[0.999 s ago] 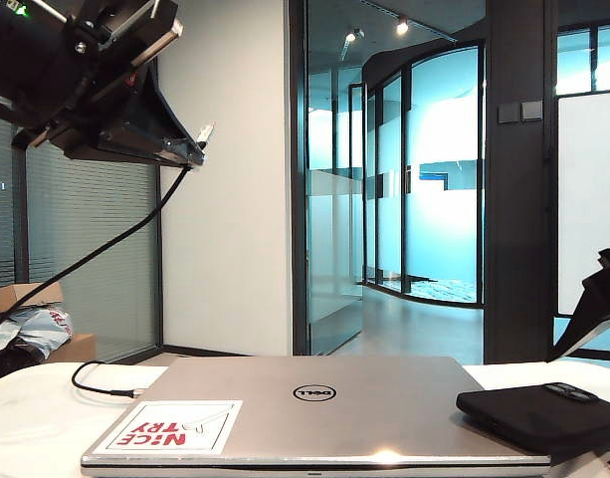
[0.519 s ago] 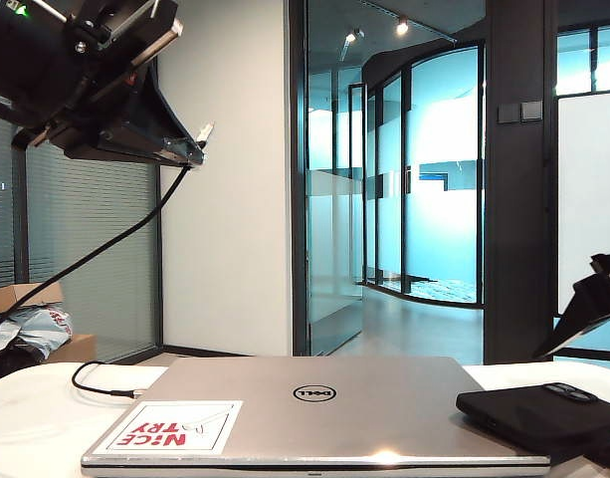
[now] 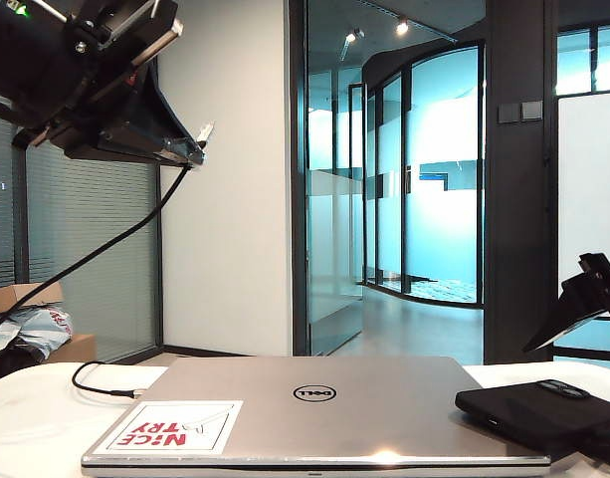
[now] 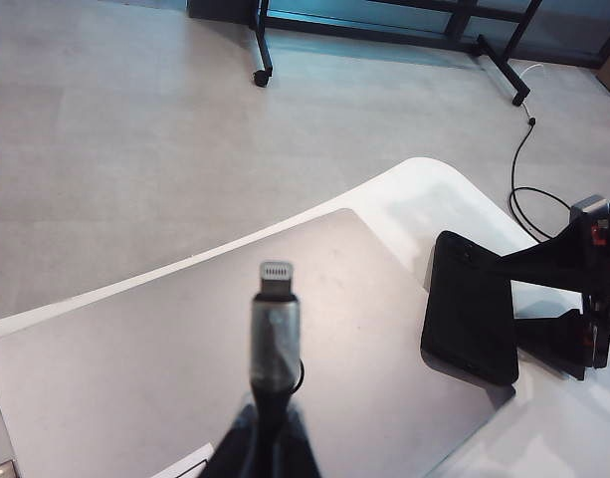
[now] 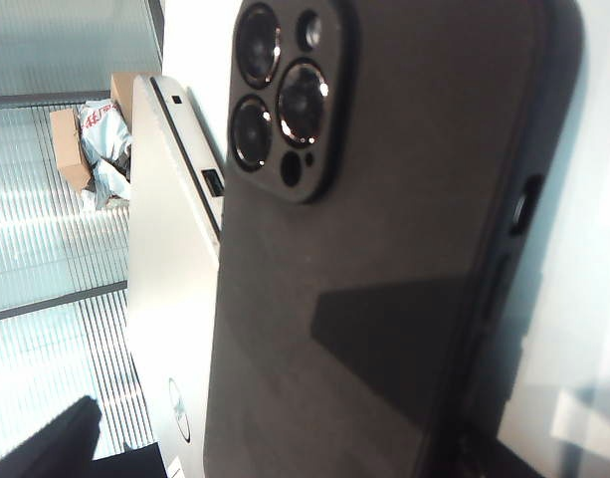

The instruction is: Pick up the charging cable and the phone, plug the charging cable into the charging port on the phone, and finally place them back on the table.

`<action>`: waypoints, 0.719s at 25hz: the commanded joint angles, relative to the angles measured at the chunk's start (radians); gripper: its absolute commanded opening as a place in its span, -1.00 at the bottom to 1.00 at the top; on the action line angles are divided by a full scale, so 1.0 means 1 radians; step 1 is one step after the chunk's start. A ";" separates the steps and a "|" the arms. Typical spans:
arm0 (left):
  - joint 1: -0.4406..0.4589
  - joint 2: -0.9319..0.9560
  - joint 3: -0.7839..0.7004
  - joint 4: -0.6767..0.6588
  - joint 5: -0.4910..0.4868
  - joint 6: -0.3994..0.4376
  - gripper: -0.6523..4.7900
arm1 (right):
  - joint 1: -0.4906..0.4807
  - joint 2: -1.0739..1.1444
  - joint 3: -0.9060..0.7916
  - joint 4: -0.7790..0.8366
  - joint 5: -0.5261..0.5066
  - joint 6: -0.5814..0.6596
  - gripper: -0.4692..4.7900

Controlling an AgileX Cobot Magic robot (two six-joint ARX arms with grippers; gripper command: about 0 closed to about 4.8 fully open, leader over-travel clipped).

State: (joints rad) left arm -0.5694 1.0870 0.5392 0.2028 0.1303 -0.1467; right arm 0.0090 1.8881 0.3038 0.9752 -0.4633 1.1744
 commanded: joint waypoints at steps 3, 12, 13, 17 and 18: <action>0.000 -0.002 0.003 0.015 0.003 0.008 -0.78 | 0.000 0.004 -0.001 -0.036 0.042 -0.003 1.00; 0.000 -0.002 0.003 0.015 0.004 0.009 -0.78 | 0.000 0.004 -0.001 -0.058 0.043 -0.003 0.90; 0.000 -0.002 0.003 0.015 0.004 0.009 -0.78 | 0.000 0.004 -0.001 -0.069 0.043 -0.003 0.73; 0.000 -0.002 0.003 0.014 0.003 0.009 -0.78 | 0.000 0.004 -0.001 -0.109 0.050 -0.003 0.27; 0.000 -0.002 0.003 0.014 0.003 0.008 -0.78 | 0.000 0.004 -0.001 -0.117 0.058 -0.003 0.16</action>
State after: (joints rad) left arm -0.5697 1.0874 0.5392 0.2028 0.1303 -0.1467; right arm 0.0093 1.8870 0.3080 0.9215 -0.4301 1.1740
